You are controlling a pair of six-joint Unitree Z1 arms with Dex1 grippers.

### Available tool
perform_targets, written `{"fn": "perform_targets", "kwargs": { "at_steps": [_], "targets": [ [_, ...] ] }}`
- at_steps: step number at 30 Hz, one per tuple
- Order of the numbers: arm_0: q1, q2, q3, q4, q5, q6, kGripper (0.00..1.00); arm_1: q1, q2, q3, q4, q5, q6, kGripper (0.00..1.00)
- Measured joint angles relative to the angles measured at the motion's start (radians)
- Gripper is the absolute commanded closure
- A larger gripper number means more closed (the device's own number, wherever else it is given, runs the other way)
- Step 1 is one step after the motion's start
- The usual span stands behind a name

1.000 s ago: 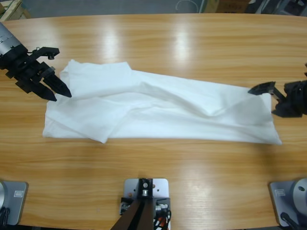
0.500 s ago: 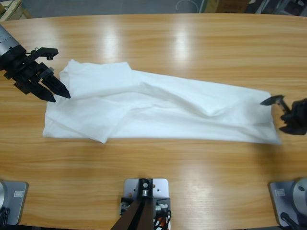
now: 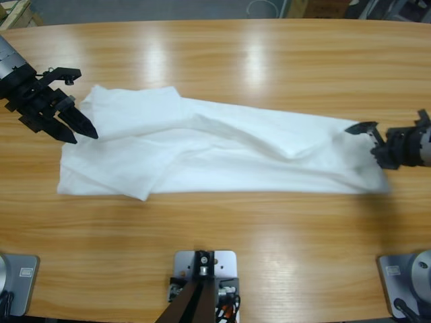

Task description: Fold clothes

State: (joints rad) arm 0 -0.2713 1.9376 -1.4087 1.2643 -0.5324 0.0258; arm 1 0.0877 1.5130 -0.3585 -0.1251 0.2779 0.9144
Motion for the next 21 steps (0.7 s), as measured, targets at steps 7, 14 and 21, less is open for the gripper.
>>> {"fn": "perform_targets", "kwargs": {
  "at_steps": [7, 14, 21],
  "targets": [
    [0.000, 0.000, 0.000, 0.000, 0.002, 0.000, 0.243, 0.000, 0.055, 0.007, -0.040, 0.050, -0.008, 1.000],
    [0.000, 0.000, 0.000, 0.000, 0.002, 0.000, 0.243, 0.000, 0.067, 0.018, -0.040, 0.050, -0.053, 1.000],
    [0.000, 0.000, 0.000, 0.000, 0.002, 0.000, 0.243, 0.000, 0.036, -0.055, 0.148, 0.033, -0.138, 1.000]
  ]
}}
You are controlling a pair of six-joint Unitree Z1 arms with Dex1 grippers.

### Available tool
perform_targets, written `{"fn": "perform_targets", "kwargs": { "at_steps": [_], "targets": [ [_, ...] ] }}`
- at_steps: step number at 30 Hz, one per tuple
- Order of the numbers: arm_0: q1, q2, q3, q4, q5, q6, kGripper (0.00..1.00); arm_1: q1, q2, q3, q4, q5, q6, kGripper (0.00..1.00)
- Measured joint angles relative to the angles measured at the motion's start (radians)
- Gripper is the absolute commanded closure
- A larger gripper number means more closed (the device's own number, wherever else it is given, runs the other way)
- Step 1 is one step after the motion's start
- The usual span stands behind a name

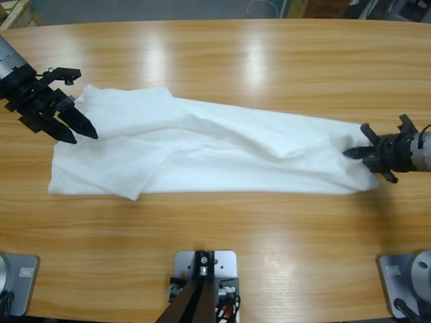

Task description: Fold clothes

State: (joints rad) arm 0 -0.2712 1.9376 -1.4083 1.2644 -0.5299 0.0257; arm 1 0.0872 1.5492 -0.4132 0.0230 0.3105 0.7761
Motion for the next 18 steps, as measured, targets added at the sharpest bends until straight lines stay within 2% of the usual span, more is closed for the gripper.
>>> {"fn": "perform_targets", "kwargs": {
  "at_steps": [3, 9, 18],
  "targets": [
    [0.000, 0.000, 0.000, 0.000, 0.000, 0.000, 0.243, -0.022, -0.023, -0.100, 0.168, -0.040, -0.037, 1.000],
    [0.000, 0.000, 0.000, 0.000, 0.000, 0.000, 0.243, -0.159, -0.028, -0.287, 0.399, -0.074, -0.133, 1.000],
    [0.000, 0.000, 0.000, 0.000, 0.000, -0.001, 0.243, -0.393, -0.004, -0.486, 0.603, -0.107, -0.307, 1.000]
  ]
}}
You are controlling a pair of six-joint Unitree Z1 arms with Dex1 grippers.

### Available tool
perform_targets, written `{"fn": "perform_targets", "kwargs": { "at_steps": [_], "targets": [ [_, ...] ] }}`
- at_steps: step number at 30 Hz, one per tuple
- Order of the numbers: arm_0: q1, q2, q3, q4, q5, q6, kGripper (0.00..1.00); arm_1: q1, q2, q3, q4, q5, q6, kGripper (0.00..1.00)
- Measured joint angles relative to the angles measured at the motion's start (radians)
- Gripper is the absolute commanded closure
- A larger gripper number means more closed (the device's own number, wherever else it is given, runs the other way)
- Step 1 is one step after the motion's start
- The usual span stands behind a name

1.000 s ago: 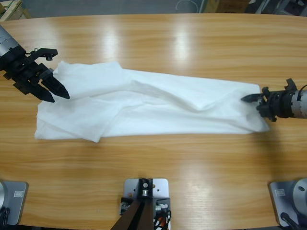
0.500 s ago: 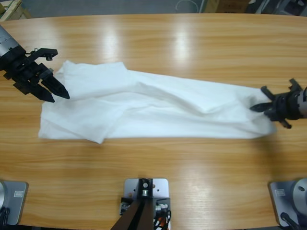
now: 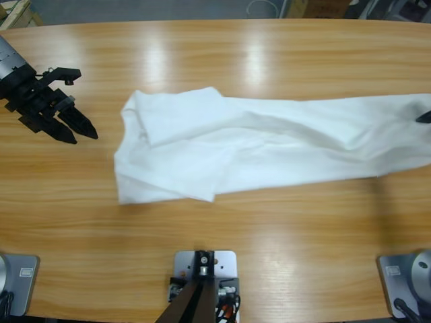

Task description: Fold clothes

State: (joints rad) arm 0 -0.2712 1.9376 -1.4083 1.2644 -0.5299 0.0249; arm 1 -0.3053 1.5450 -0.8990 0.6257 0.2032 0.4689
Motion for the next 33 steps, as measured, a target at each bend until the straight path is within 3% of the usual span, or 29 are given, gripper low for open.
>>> {"fn": "perform_targets", "kwargs": {
  "at_steps": [5, 11, 24, 33],
  "targets": [
    [0.000, 0.000, 0.000, 0.000, 0.000, 0.000, 0.243, -0.080, 0.027, -0.100, 0.087, -0.024, -0.071, 1.000],
    [0.000, 0.000, 0.000, 0.000, 0.000, 0.000, 0.243, -0.050, 0.036, -0.180, 0.151, -0.028, -0.083, 1.000],
    [0.000, 0.000, 0.000, 0.000, 0.000, 0.000, 0.243, 0.486, 0.053, -0.383, 0.257, -0.129, 0.100, 1.000],
    [0.000, 0.000, 0.000, 0.000, 0.000, 0.000, 0.243, 0.830, 0.201, -0.681, 0.377, -0.183, 0.227, 1.000]
  ]
}}
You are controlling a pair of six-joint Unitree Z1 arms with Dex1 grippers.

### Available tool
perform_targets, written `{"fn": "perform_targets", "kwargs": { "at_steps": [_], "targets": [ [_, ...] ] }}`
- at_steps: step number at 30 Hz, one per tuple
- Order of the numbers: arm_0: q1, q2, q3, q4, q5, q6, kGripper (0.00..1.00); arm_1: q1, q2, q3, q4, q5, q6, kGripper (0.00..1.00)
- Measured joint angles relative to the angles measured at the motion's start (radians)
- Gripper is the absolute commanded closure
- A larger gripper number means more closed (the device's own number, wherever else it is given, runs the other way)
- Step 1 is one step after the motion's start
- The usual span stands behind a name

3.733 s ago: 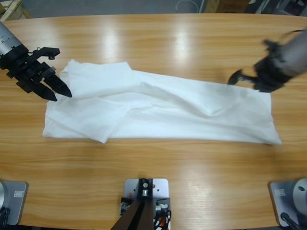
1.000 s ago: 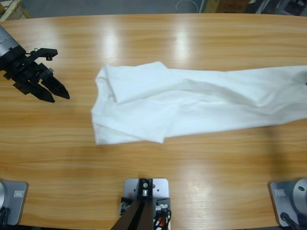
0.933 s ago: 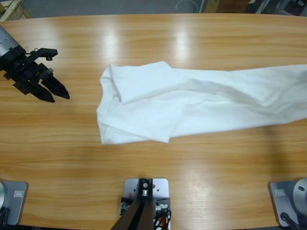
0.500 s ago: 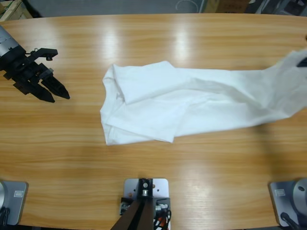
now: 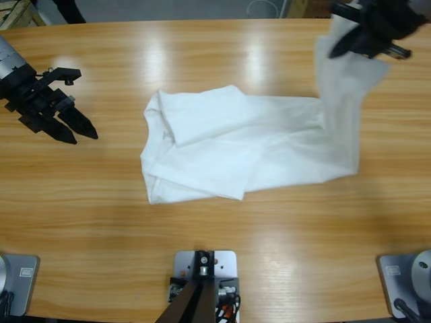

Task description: Fold clothes

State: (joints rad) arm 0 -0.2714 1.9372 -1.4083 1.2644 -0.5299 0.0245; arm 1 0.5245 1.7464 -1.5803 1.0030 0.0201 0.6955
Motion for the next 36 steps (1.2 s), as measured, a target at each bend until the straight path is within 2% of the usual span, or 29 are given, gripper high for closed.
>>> {"fn": "perform_targets", "kwargs": {
  "at_steps": [7, 13, 36],
  "targets": [
    [0.000, -0.007, 0.000, 0.000, 0.000, 0.000, 0.243, 0.168, 0.120, -0.204, 0.087, -0.018, 0.044, 1.000],
    [0.000, -0.030, 0.000, 0.000, 0.000, 0.000, 0.243, 0.265, 0.207, -0.325, 0.126, -0.018, 0.071, 1.000],
    [-0.004, -0.045, 0.000, 0.000, 0.000, -0.002, 0.243, 0.355, 0.346, -0.377, 0.141, 0.032, 0.077, 1.000]
  ]
}}
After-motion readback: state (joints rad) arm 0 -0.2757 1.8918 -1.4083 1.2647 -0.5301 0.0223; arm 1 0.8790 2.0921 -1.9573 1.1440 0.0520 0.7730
